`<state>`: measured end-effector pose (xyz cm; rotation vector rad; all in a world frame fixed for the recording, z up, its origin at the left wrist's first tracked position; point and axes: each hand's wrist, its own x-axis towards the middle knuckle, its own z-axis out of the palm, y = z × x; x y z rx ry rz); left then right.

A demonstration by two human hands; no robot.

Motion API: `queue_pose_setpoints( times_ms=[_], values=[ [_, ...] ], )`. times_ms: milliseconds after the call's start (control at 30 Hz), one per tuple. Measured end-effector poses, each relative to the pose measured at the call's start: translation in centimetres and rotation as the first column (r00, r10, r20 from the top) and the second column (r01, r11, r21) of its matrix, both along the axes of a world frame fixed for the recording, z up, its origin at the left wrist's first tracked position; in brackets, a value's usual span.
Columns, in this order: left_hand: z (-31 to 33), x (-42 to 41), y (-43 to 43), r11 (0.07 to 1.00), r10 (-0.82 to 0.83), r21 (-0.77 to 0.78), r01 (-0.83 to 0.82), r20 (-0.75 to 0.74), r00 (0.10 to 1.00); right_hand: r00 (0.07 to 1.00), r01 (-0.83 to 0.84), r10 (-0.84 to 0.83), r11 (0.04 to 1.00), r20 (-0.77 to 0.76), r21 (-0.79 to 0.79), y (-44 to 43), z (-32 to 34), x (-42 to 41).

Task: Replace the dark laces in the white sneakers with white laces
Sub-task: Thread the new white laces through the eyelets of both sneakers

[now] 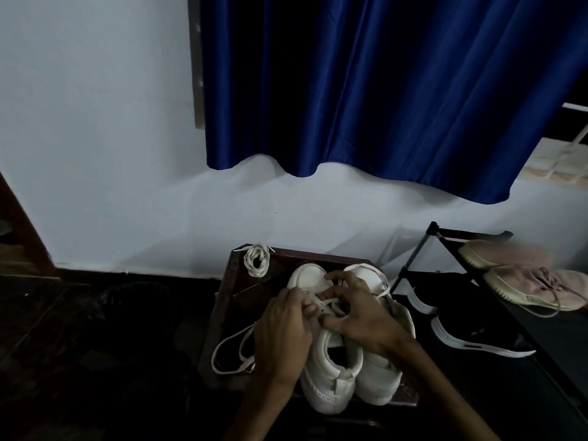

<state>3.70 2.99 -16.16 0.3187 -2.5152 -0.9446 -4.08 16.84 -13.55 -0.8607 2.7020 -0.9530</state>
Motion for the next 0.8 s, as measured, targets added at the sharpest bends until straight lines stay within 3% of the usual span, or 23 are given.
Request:
queue_pose_setpoints(
  times_ms=[133, 267, 367, 433, 533, 567, 633, 700, 800],
  values=[
    [0.0, 0.8, -1.7, 0.999, -0.053, 0.014, 0.052, 0.027, 0.998, 0.999, 0.049, -0.049, 0.999, 0.009, 0.021, -0.2, 0.5, 0.4],
    [-0.6, 3.3, -6.0, 0.991, -0.053, 0.121, 0.055, -0.023, 0.998, 0.962, 0.103, -0.068, 0.987, -0.263, 0.12, -0.2, 1.0, 1.0],
    [-0.9, 5.7, -8.9, 0.943, -0.059, 0.329, 0.047, 0.029, 0.998, 0.88, 0.162, -0.074, 0.975, -0.468, 0.15, -0.3, 1.5, 1.8],
    [-1.1, 6.7, -10.3, 0.922, -0.033, 0.387, 0.004, 0.068, 0.997, 0.84, 0.172, -0.057, 0.971, -0.54, 0.165, -0.4, 1.8, 2.0],
    [-0.9, 7.0, -11.0, 0.975, 0.165, 0.123, -0.184, 0.149, 0.975, 0.821, 0.12, 0.012, 0.974, -0.571, 0.192, -0.2, 2.1, 2.3],
    [-0.4, 6.7, -10.4, 0.979, 0.203, 0.008, -0.205, 0.117, 0.972, 0.826, 0.111, 0.032, 0.97, -0.563, 0.217, 0.0, 2.2, 2.4],
    [0.9, 5.7, -8.0, 0.985, 0.125, -0.118, -0.127, -0.03, 0.992, 0.851, 0.116, 0.03, 0.963, -0.525, 0.244, 0.4, 2.3, 2.4],
    [1.9, 4.1, -5.1, 0.993, 0.003, -0.117, -0.015, -0.104, 0.995, 0.881, 0.108, 0.005, 0.971, -0.472, 0.212, 0.5, 2.2, 2.5],
    [1.5, 1.6, -1.9, 0.997, -0.067, -0.034, 0.067, 0.006, 0.998, 0.903, 0.087, -0.023, 0.988, -0.43, 0.129, 0.3, 1.7, 2.8]
  ],
)
